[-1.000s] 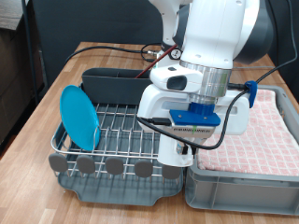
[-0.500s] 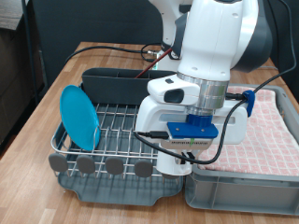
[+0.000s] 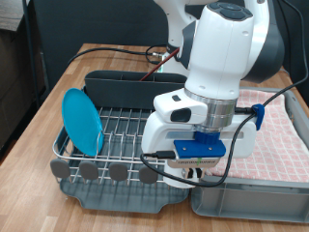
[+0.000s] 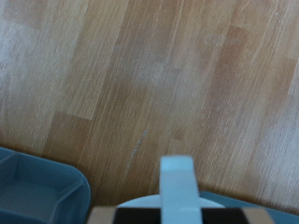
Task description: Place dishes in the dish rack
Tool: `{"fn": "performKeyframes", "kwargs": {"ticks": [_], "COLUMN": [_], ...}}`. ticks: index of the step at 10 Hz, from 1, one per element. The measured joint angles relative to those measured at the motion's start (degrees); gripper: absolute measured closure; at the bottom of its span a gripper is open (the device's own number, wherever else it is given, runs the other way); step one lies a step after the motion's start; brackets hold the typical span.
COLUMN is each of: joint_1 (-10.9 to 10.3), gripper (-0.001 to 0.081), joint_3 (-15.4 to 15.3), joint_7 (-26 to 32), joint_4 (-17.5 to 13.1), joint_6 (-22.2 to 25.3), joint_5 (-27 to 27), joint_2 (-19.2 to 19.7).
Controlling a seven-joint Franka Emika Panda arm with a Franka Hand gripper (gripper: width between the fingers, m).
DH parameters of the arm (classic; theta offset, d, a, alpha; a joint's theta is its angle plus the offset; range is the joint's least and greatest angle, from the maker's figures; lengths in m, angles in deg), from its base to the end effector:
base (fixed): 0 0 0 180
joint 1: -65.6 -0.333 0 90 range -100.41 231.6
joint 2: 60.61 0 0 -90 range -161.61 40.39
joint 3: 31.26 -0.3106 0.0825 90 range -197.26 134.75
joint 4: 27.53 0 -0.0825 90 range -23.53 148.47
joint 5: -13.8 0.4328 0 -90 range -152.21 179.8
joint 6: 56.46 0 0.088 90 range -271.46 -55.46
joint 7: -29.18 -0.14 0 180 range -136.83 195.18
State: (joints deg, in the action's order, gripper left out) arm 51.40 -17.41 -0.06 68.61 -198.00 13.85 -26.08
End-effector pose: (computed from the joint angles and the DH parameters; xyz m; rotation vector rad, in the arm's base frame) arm 0.7406 0.0187 0.2130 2.9705 -0.6792 0.3560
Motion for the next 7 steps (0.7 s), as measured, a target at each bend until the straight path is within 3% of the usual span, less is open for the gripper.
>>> {"fn": "performKeyframes", "kwargs": {"ticks": [4, 5, 6, 7], "joint_1": [0.0, 0.0, 0.0, 0.2], "gripper": [0.0732, 0.0547, 0.0547, 0.0383], "joint_3": [0.0, 0.0, -0.1, -0.5], "joint_7": [-0.2, -0.2, 0.1, 0.9], "joint_4": [-0.6, -0.8, -1.5, -2.6], "joint_6": [0.0, 0.4, 2.0, 4.3], "joint_5": [0.0, 0.0, 0.0, 0.2], "joint_2": [0.8, 0.8, 0.8, 0.8]}}
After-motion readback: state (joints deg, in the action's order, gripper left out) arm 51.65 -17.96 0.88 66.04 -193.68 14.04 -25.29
